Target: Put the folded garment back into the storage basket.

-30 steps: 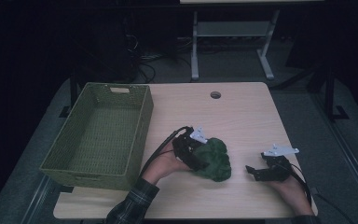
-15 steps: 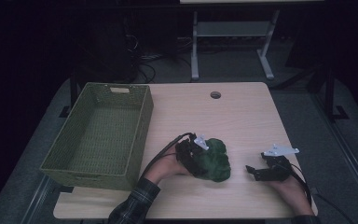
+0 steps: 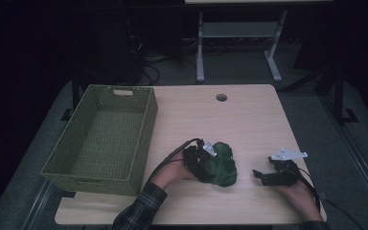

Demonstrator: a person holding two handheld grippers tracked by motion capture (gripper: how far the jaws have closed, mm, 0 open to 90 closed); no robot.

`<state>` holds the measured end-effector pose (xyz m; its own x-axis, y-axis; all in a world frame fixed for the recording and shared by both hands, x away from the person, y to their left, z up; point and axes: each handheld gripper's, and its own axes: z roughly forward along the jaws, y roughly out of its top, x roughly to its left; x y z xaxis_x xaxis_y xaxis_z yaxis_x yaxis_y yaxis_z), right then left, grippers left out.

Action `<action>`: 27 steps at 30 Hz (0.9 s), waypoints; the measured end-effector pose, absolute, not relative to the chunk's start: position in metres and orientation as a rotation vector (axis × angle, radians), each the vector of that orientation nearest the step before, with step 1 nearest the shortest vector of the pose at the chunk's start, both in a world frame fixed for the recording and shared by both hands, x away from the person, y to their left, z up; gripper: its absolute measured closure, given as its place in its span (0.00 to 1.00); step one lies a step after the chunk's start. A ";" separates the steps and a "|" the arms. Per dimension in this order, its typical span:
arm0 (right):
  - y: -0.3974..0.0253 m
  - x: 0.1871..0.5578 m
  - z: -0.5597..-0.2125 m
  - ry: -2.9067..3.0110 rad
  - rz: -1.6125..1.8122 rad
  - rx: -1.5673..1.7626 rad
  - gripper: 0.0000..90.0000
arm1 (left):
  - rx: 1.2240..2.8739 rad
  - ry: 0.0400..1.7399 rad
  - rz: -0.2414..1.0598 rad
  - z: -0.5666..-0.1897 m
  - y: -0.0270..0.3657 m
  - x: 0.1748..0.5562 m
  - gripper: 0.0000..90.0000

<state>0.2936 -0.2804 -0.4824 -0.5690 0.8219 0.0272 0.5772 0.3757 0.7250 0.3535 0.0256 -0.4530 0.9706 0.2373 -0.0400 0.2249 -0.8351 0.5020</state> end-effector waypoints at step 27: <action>-0.280 0.294 -0.482 2.297 1.006 1.228 0.17 | 2.504 0.441 -0.018 -0.414 0.035 0.353 0.72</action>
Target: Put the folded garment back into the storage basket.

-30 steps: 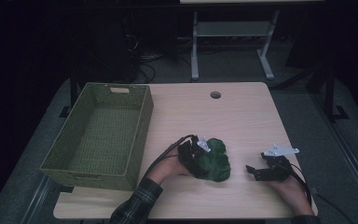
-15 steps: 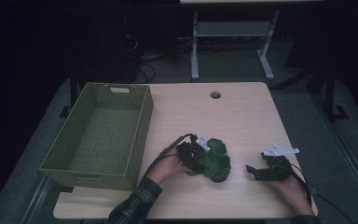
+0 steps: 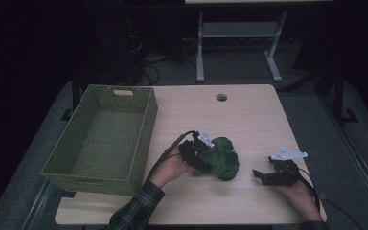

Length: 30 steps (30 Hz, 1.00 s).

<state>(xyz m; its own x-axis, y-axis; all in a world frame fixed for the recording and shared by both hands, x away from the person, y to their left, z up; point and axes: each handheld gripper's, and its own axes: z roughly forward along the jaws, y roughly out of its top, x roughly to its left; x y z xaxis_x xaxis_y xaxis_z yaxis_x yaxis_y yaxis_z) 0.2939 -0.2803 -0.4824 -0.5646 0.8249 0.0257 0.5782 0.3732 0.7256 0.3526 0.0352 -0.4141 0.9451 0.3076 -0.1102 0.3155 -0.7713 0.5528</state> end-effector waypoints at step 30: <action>-0.280 0.294 -0.483 2.293 1.002 1.237 0.15 | 2.403 0.654 0.143 -0.307 0.125 0.365 0.71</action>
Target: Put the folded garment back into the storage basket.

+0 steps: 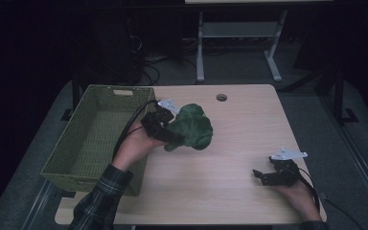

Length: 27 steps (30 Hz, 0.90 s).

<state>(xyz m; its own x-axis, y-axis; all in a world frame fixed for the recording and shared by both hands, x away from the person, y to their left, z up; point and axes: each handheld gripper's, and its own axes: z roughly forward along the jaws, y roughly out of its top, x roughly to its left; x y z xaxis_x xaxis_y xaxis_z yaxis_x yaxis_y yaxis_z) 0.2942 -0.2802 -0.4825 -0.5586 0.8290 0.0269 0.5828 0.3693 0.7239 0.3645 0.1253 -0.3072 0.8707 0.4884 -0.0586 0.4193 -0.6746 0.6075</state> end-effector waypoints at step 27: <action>-0.279 0.298 -0.484 2.281 0.952 1.299 0.00 | 2.256 0.997 0.341 -0.295 0.270 0.355 0.70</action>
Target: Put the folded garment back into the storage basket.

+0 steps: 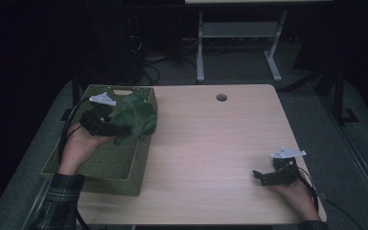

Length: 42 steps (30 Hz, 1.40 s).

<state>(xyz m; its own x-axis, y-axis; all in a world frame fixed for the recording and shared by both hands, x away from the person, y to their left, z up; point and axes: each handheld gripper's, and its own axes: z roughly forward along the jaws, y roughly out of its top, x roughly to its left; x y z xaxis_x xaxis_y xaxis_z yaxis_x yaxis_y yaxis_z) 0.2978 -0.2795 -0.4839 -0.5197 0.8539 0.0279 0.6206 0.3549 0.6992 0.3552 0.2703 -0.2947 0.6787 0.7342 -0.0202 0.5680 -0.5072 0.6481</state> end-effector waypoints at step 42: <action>-0.279 0.298 -0.484 2.286 0.953 1.295 0.00 | 2.391 1.296 0.319 -0.410 0.319 0.374 0.47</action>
